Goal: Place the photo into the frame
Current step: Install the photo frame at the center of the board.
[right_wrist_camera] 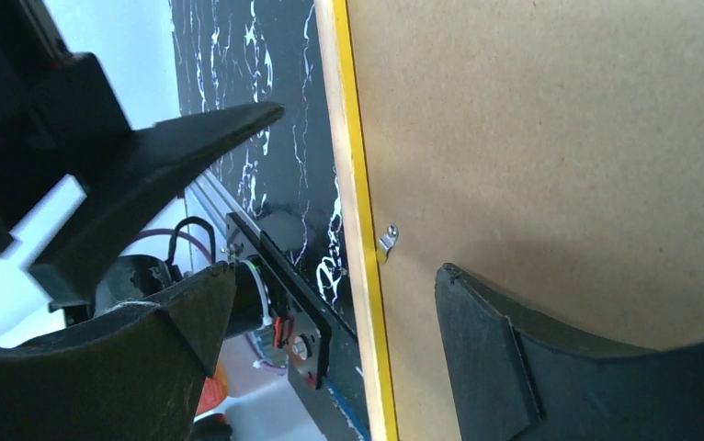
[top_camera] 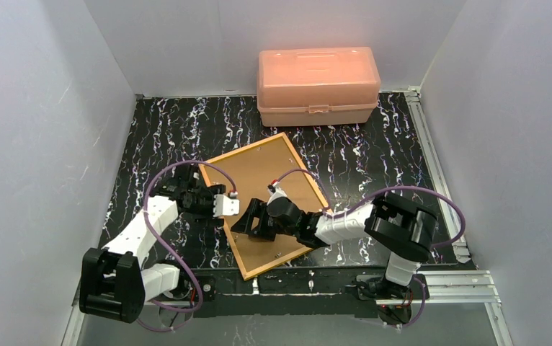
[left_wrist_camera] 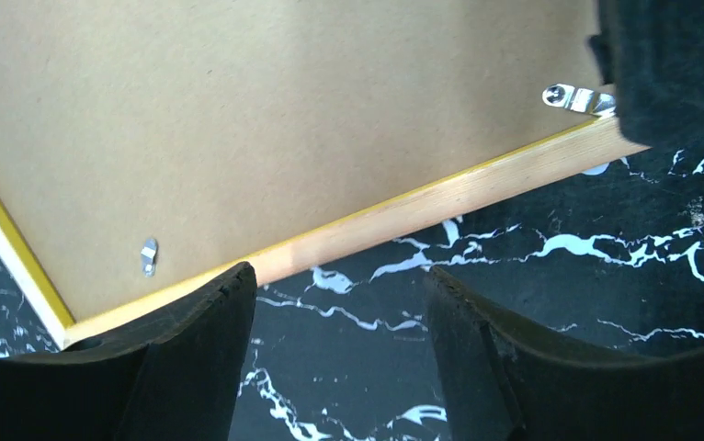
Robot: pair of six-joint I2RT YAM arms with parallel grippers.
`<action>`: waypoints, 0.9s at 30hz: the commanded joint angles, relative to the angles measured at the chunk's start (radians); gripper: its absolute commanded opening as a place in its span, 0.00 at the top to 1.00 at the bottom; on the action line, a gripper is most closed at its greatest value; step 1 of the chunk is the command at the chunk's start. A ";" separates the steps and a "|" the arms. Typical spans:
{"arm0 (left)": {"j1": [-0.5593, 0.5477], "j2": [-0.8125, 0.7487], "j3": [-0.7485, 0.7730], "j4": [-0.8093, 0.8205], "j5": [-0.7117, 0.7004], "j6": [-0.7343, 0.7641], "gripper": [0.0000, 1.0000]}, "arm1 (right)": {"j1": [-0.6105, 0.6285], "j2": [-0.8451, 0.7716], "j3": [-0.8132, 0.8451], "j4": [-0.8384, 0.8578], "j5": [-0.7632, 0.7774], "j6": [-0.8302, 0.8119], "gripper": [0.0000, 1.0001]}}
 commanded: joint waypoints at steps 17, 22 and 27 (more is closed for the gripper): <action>-0.056 -0.044 -0.155 0.191 0.007 0.271 0.45 | 0.021 -0.104 0.005 -0.101 0.095 0.170 0.12; -0.059 -0.010 -0.167 0.236 -0.010 0.241 0.52 | 0.019 -0.089 -0.004 -0.074 0.084 0.184 0.12; -0.075 0.000 -0.184 0.283 -0.016 0.214 0.57 | 0.010 -0.087 -0.009 -0.065 0.076 0.191 0.13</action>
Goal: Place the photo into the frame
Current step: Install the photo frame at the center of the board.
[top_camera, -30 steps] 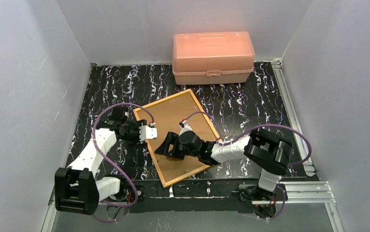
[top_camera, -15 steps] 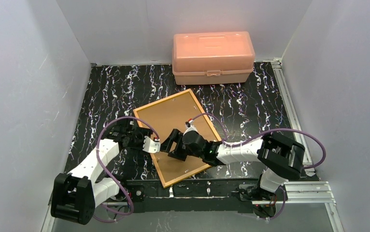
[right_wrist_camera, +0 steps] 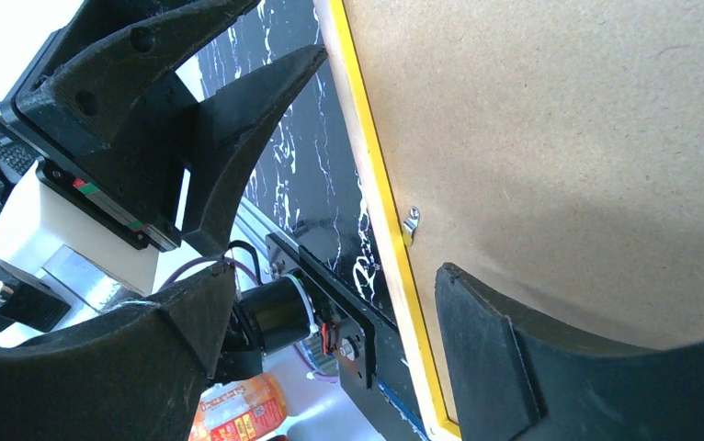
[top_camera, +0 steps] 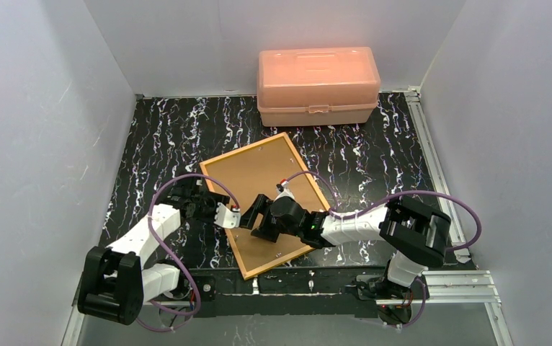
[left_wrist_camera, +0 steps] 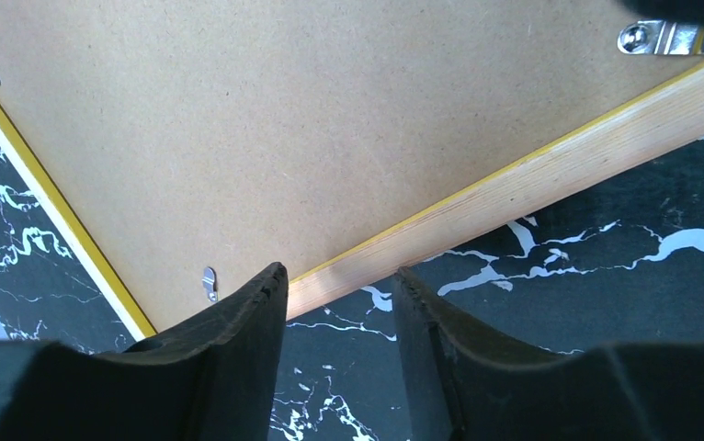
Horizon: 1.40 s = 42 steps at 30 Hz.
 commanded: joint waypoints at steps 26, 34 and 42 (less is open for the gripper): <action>-0.161 0.062 -0.009 0.111 -0.043 -0.261 0.67 | -0.068 -0.091 -0.028 -0.086 0.025 0.046 0.13; -0.172 0.036 -0.052 0.148 -0.063 -0.266 0.67 | -0.059 -0.044 0.024 -0.141 -0.026 0.096 0.13; -0.171 0.017 -0.057 0.194 -0.085 -0.361 0.69 | -0.054 -0.011 -0.024 -0.043 -0.052 0.157 0.14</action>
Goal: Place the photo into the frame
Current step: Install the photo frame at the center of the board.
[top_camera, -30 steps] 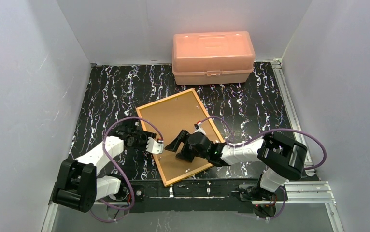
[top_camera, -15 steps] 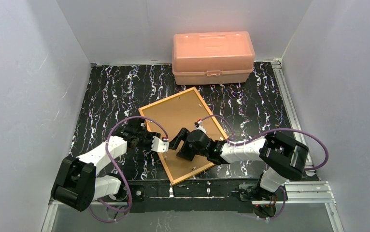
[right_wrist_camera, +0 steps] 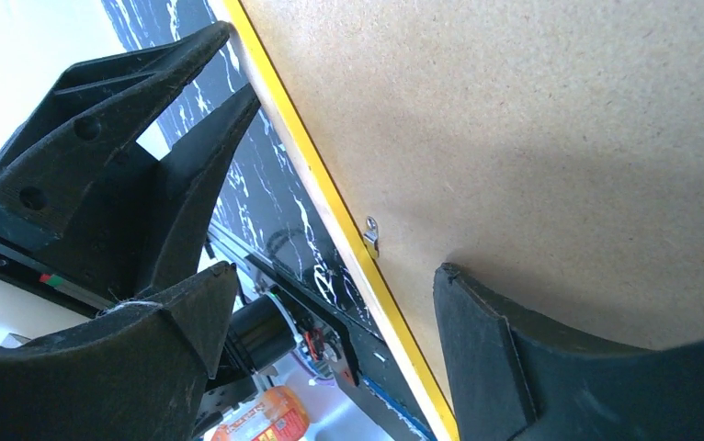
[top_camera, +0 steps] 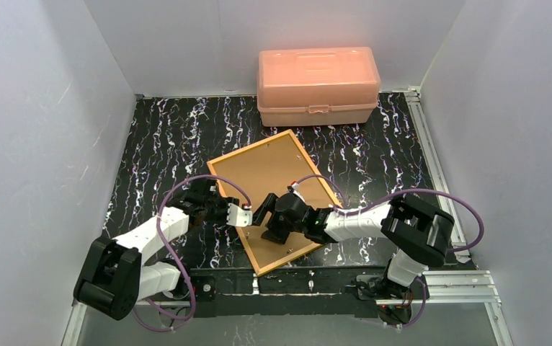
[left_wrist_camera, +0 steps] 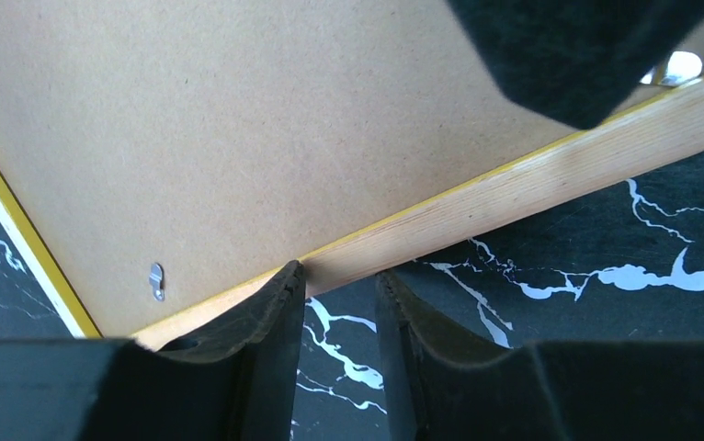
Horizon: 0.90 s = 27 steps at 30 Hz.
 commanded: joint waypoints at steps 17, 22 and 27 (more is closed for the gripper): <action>0.201 0.134 0.310 -0.185 0.079 -0.235 0.58 | 0.014 -0.021 0.014 0.078 0.046 -0.022 0.17; 0.248 0.392 0.582 -0.269 -0.001 -0.374 0.53 | 0.016 -0.009 0.050 0.043 0.040 -0.051 0.17; 0.272 0.580 0.777 -0.328 -0.010 -0.522 0.52 | 0.018 0.003 0.062 0.040 0.028 -0.056 0.17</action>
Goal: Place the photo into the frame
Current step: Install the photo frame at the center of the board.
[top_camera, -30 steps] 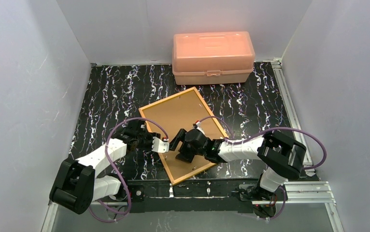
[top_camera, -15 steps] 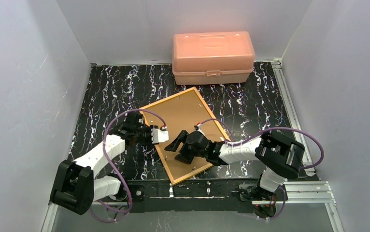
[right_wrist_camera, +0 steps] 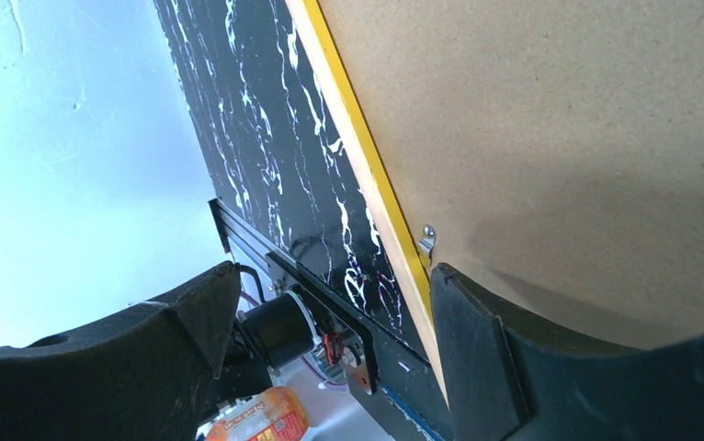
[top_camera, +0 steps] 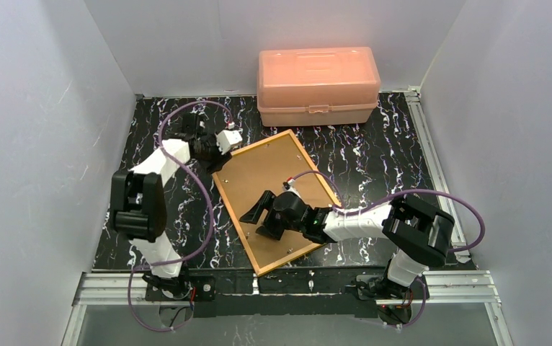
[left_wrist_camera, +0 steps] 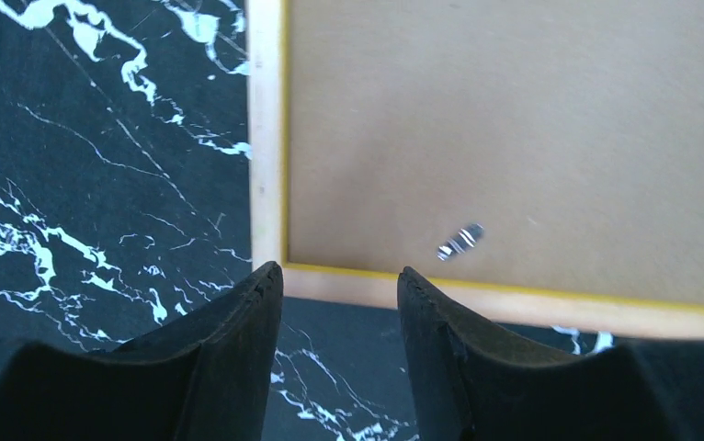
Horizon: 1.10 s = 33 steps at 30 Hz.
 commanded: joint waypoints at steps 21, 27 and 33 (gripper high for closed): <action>0.072 0.170 0.144 -0.194 0.023 -0.133 0.64 | 0.044 0.066 0.107 -0.079 0.005 -0.027 0.17; 0.072 0.185 0.152 -0.191 0.032 -0.156 0.70 | 0.048 0.075 0.120 -0.099 -0.002 -0.027 0.17; 0.071 0.180 0.143 -0.189 0.043 -0.164 0.72 | 0.050 0.085 0.128 -0.107 -0.011 -0.023 0.17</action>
